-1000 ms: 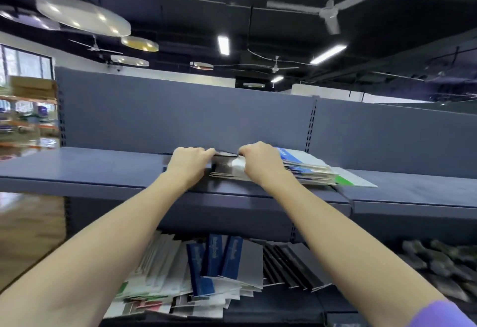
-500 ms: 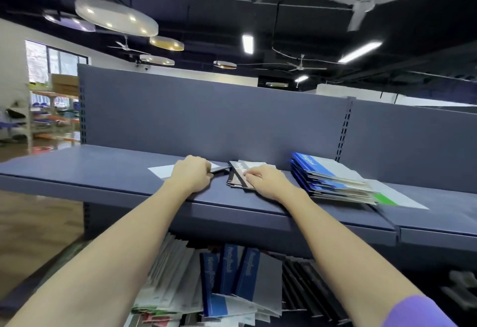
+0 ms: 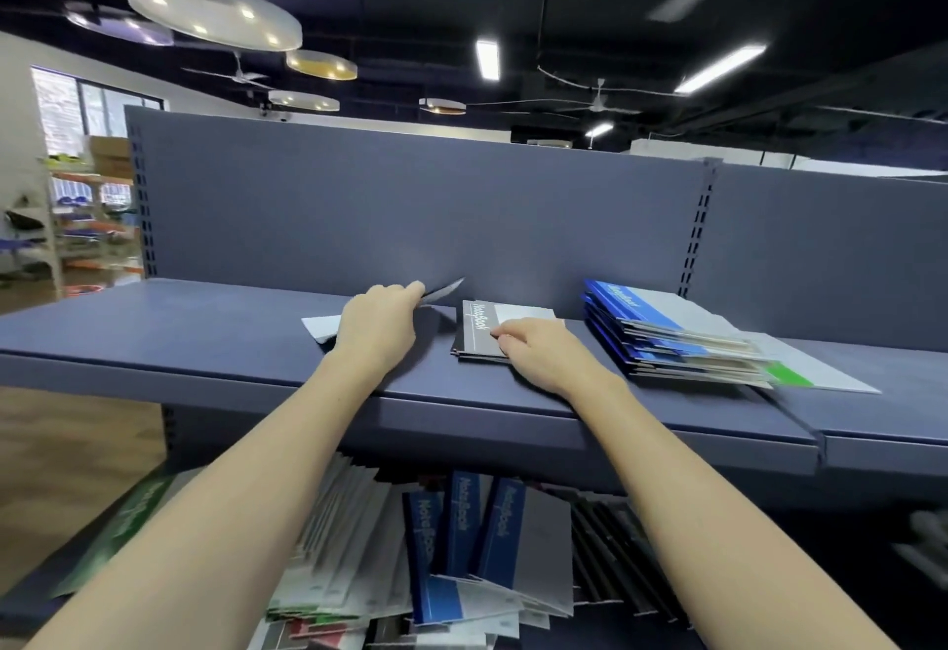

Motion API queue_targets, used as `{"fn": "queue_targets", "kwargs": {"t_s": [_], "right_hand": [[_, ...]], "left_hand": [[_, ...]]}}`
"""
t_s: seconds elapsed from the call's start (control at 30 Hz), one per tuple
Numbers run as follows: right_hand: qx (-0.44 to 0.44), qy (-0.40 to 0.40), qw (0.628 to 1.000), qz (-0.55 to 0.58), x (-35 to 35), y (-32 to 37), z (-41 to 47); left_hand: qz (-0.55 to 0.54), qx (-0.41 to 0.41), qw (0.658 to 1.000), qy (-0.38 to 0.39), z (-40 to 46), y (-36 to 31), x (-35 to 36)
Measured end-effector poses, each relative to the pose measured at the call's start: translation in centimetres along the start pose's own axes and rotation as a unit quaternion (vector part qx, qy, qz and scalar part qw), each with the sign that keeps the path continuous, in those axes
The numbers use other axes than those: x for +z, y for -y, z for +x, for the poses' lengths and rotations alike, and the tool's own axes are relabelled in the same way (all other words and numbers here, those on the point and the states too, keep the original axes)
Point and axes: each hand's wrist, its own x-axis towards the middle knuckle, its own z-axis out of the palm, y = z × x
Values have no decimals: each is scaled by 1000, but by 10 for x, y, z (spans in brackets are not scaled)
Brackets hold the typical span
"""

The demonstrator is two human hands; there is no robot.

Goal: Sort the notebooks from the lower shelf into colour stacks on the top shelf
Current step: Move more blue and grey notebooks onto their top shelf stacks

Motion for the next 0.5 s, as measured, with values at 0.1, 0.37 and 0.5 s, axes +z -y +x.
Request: {"fn": "queue_targets", "kwargs": {"t_s": [0.1,0.37,0.5], "right_hand": [[10,-31,999,-5,2,-1,2],[99,-181,975,78,-8,-7,-1],[94,-101,989,47,1,-7,4]], "left_hand": [[-60,65,991,-97,-2,1,-2],[-120,155,980,-33,-4,7,9],[-246,49,953,172,-4,4,2]]}}
